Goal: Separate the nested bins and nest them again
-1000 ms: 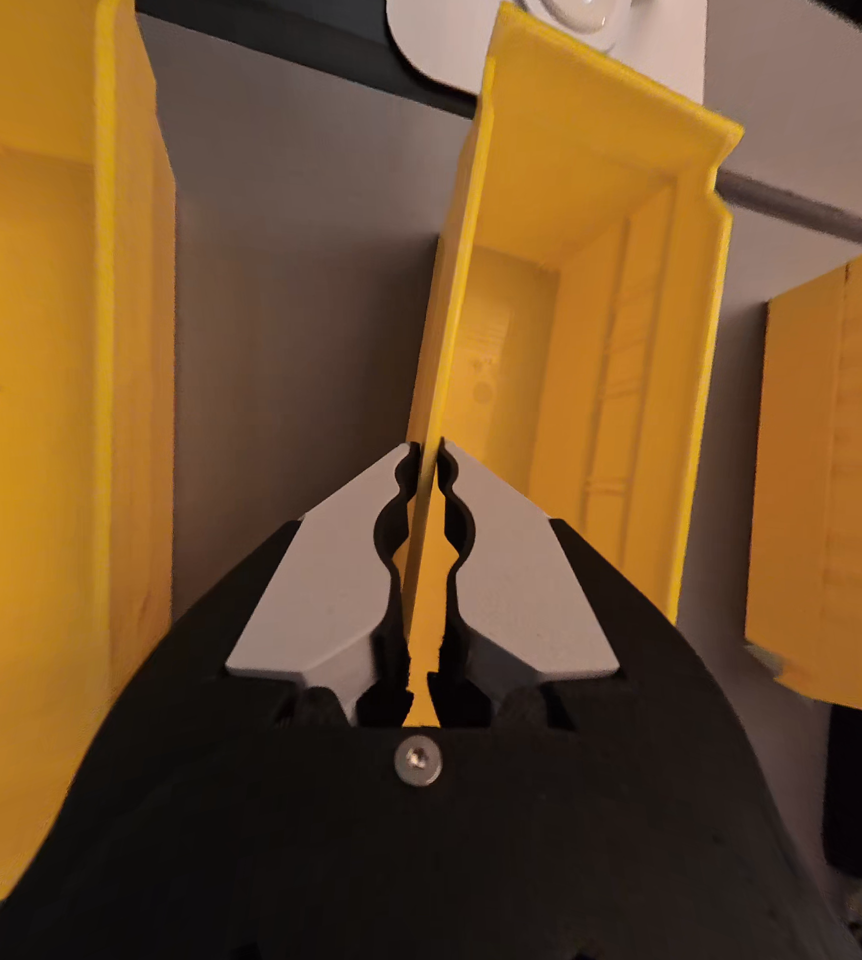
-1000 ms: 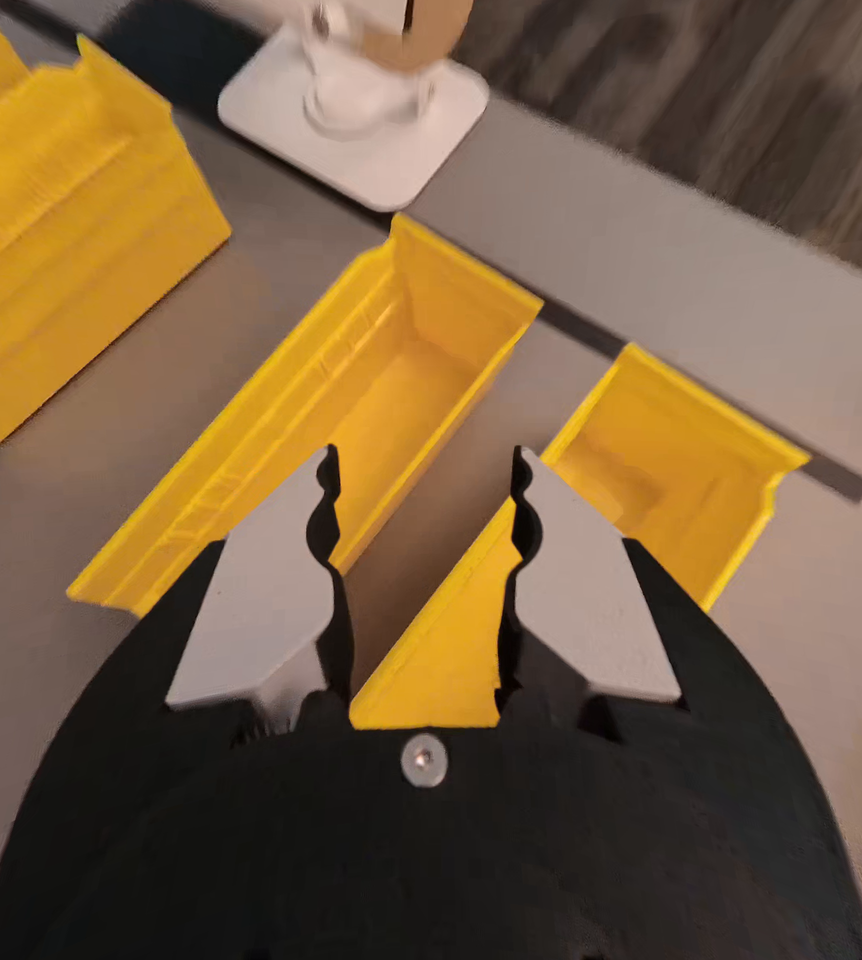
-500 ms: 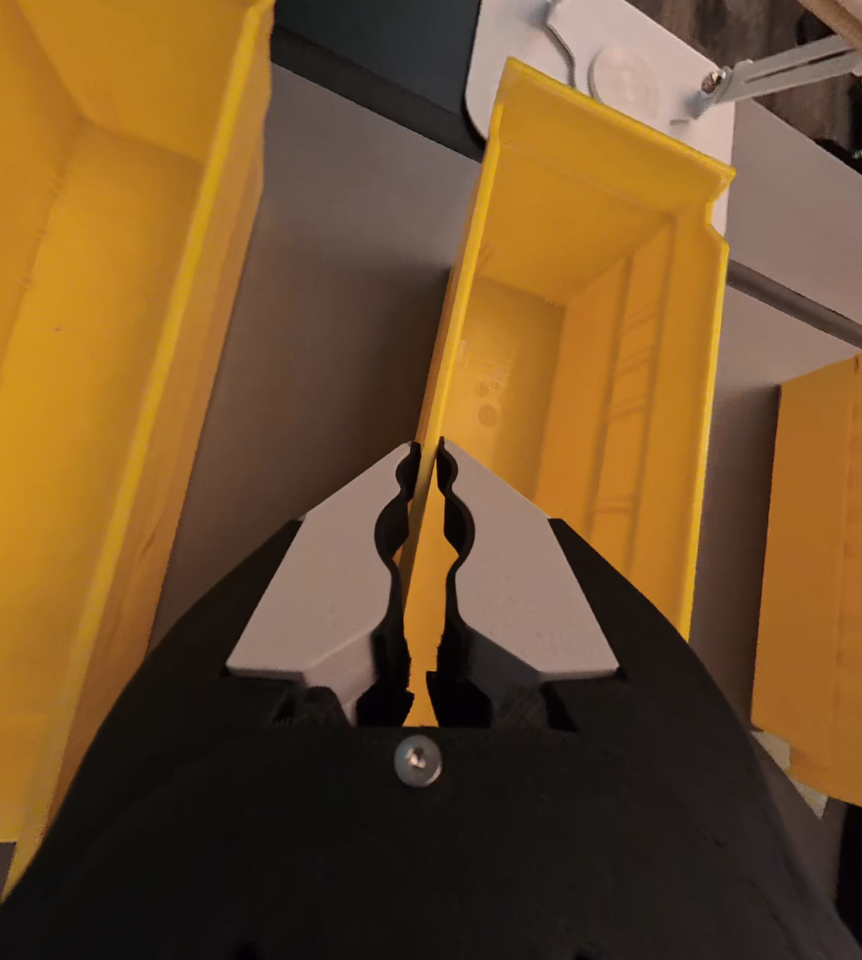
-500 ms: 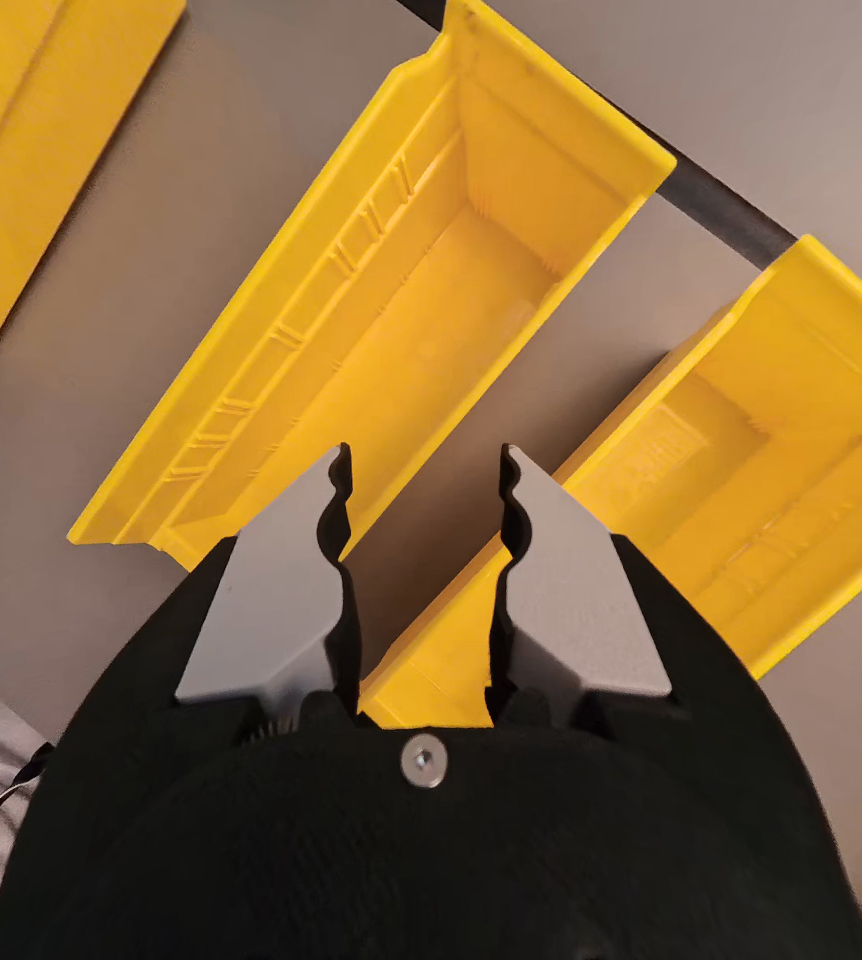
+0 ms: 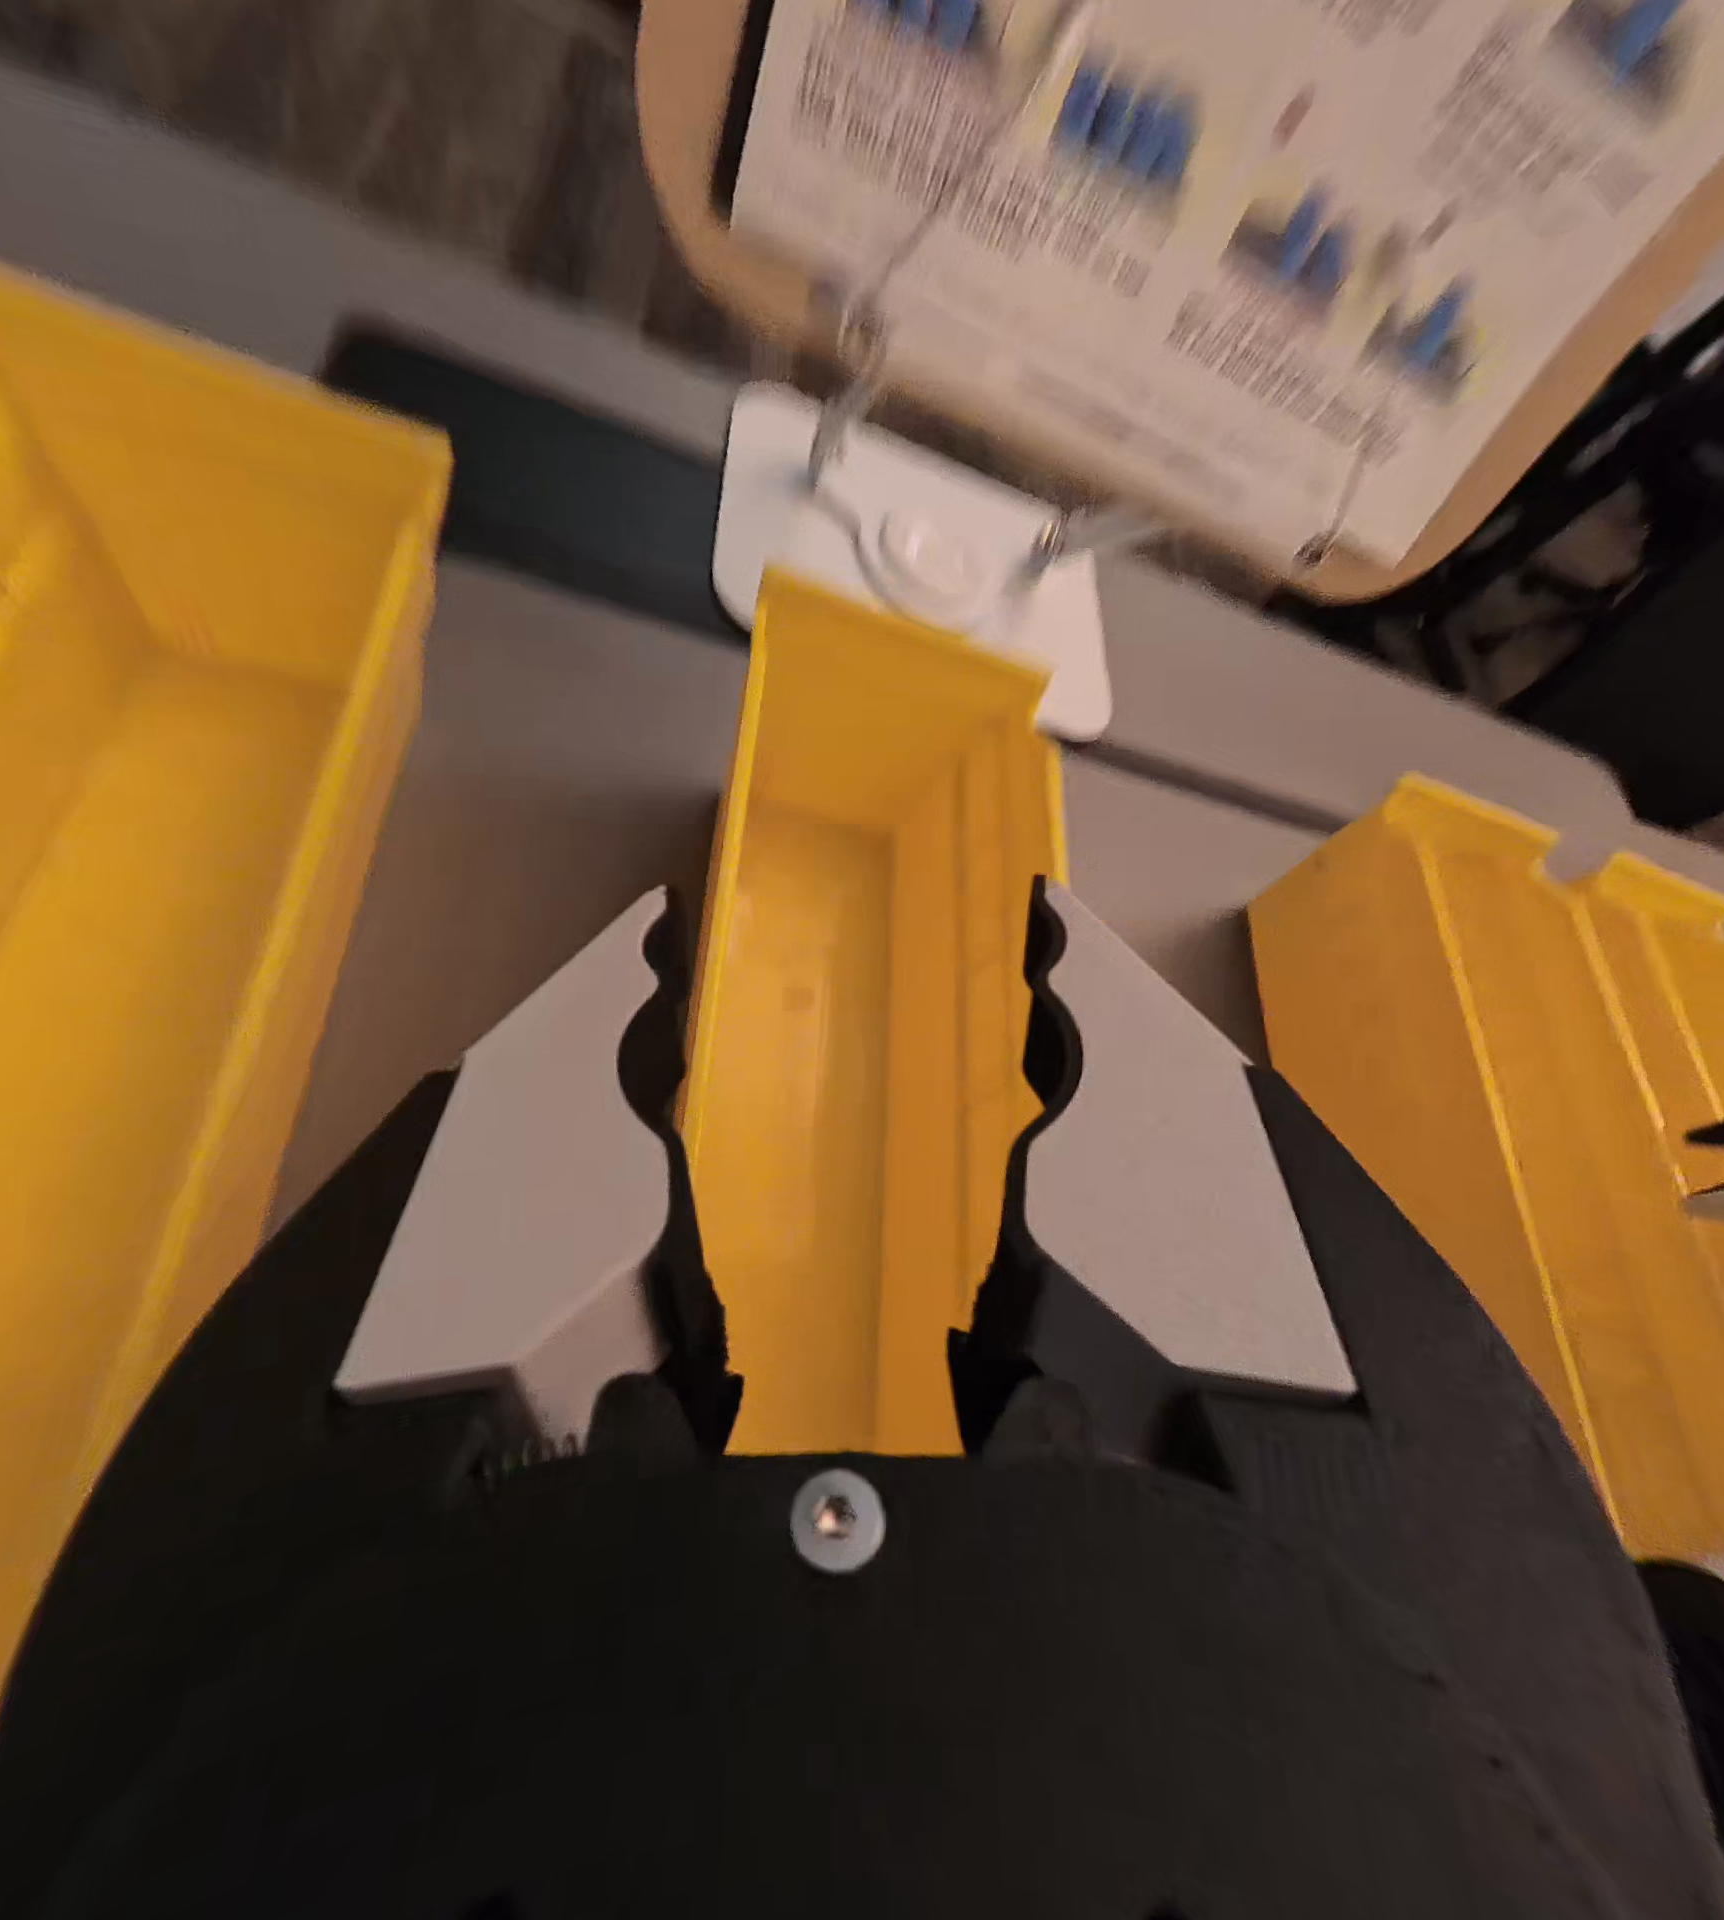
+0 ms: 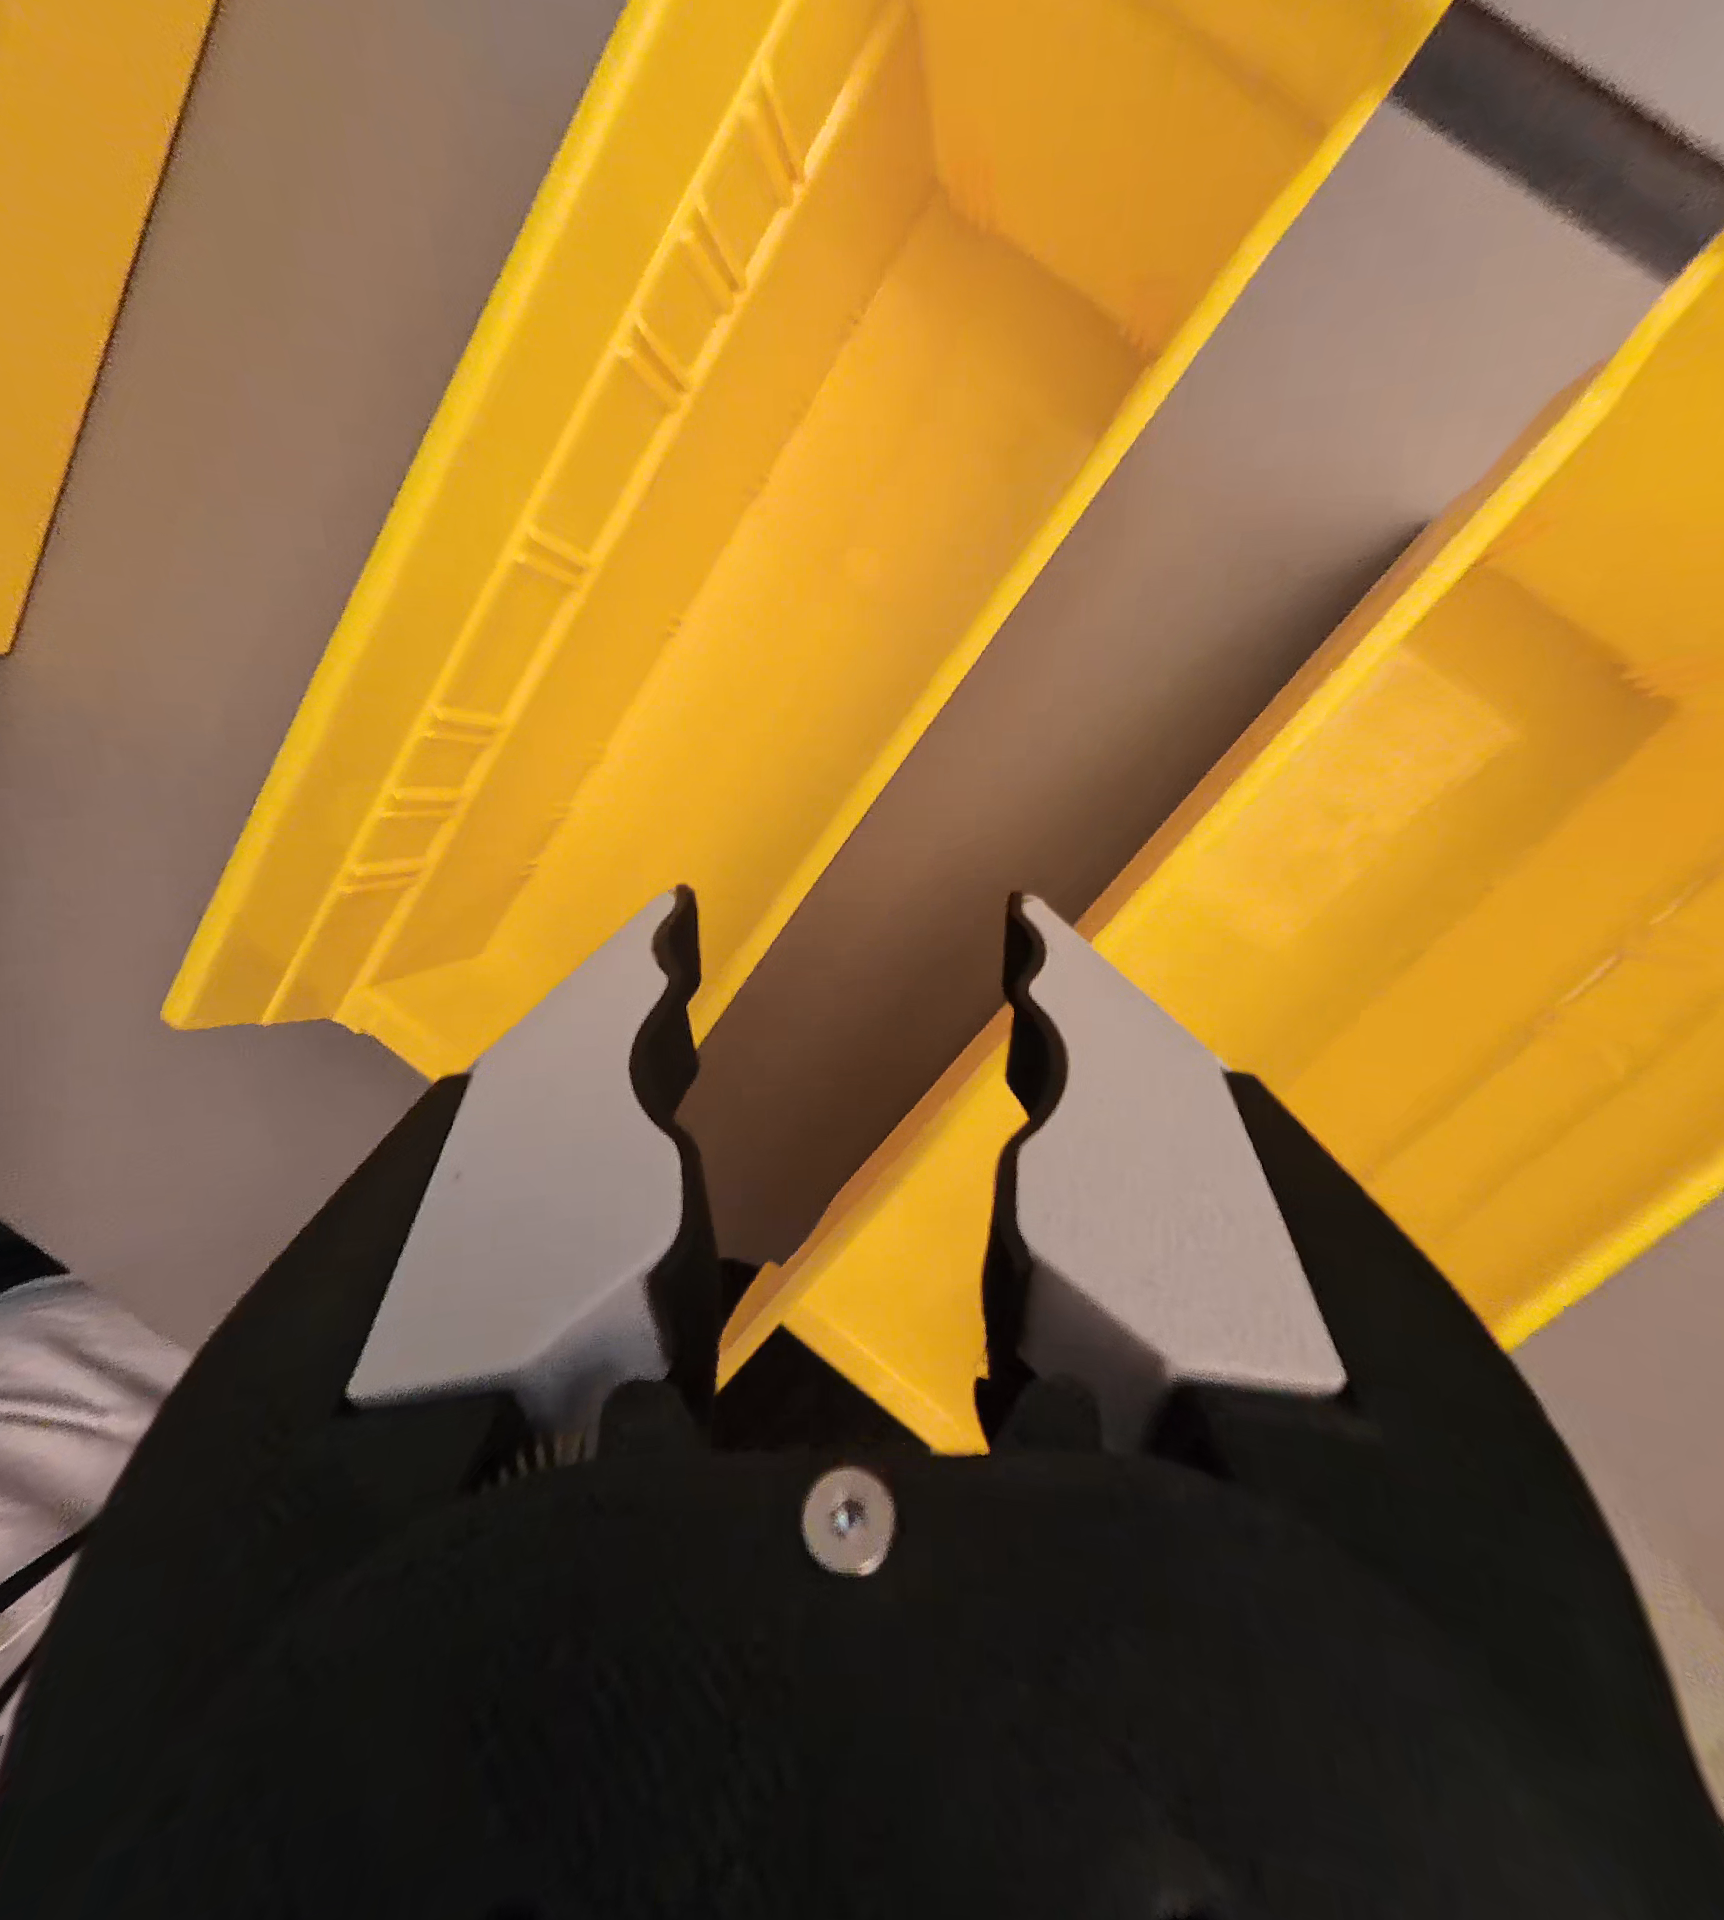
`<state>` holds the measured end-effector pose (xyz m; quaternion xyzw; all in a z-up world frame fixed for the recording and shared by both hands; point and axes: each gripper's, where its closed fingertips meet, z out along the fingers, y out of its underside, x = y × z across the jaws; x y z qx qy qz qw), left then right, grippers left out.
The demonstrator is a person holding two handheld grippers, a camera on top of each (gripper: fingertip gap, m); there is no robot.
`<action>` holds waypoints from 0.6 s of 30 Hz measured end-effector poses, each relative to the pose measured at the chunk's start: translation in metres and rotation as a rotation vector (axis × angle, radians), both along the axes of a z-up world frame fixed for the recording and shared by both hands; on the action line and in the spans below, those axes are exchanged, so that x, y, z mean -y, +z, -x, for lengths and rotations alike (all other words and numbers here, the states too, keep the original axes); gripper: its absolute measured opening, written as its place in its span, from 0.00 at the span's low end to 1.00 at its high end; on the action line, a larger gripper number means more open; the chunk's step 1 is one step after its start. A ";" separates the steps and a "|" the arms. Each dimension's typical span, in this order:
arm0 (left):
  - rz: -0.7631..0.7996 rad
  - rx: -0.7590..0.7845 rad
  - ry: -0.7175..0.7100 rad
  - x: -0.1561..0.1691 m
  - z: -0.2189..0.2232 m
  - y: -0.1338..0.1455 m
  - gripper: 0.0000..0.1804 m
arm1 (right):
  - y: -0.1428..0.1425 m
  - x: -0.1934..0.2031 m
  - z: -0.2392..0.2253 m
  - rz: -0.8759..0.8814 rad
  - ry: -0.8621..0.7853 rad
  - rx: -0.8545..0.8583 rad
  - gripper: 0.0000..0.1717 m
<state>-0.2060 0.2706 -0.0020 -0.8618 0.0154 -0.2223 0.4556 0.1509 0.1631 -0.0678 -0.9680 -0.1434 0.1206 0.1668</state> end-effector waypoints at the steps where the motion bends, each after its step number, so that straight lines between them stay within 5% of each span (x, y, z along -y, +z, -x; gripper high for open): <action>1: -0.087 -0.007 0.011 0.002 0.003 0.021 0.36 | -0.003 0.003 0.003 0.028 0.004 -0.014 0.34; 5: -0.409 -0.021 -0.030 0.022 0.000 0.106 0.36 | -0.016 0.005 0.019 0.114 0.016 -0.056 0.27; 9: -0.564 -0.010 -0.141 0.044 -0.015 0.157 0.37 | -0.031 0.006 0.029 0.177 0.030 0.012 0.17; 14: -0.583 0.047 -0.293 0.053 -0.034 0.173 0.36 | -0.040 0.008 0.055 0.243 0.040 0.004 0.13; 18: -0.504 0.085 -0.367 0.042 -0.036 0.149 0.35 | -0.040 0.003 0.081 0.226 0.081 -0.013 0.15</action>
